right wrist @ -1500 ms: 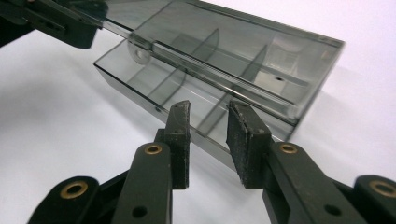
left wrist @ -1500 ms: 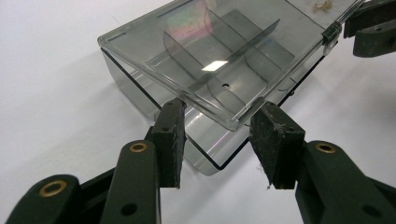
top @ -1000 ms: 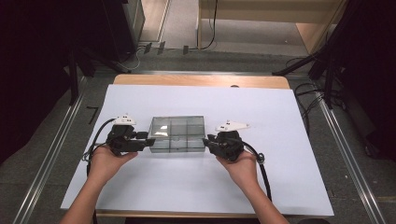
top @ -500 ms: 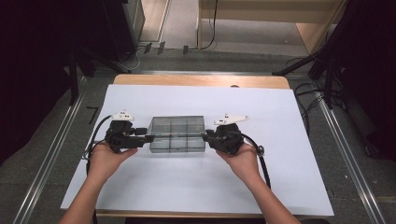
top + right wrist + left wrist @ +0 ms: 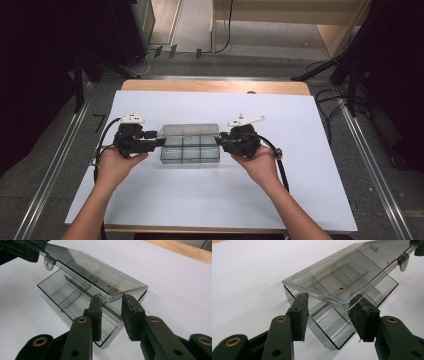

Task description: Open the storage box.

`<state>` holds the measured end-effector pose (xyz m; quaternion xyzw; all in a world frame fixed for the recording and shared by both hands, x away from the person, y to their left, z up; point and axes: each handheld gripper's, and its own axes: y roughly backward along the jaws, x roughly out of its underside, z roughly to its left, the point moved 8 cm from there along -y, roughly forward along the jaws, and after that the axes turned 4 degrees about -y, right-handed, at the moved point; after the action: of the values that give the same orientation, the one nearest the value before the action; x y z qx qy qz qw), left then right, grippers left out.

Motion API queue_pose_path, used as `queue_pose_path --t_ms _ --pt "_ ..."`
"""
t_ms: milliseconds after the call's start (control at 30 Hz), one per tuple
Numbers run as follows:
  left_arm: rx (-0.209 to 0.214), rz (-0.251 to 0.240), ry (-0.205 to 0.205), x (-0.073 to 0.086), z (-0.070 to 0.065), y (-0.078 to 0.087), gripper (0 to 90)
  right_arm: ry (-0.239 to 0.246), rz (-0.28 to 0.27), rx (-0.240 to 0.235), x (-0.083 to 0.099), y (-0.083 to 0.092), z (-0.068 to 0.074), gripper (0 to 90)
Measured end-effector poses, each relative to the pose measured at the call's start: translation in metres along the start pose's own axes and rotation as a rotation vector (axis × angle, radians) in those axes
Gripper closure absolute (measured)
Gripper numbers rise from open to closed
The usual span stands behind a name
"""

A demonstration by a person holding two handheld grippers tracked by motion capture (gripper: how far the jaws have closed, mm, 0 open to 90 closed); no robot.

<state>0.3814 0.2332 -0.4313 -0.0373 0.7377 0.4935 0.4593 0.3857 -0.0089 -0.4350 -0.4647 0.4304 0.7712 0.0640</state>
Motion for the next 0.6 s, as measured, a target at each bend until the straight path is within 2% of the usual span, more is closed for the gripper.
queue_pose_path --t_ms 100,600 --pt "-0.005 -0.019 0.009 -0.003 0.001 0.002 52.5 -0.002 -0.003 -0.003 -0.005 0.0 -0.002 71.7" --pt "-0.025 -0.01 -0.017 -0.02 0.008 -0.001 55.9 0.009 -0.001 0.016 -0.021 -0.005 -0.01 71.2"
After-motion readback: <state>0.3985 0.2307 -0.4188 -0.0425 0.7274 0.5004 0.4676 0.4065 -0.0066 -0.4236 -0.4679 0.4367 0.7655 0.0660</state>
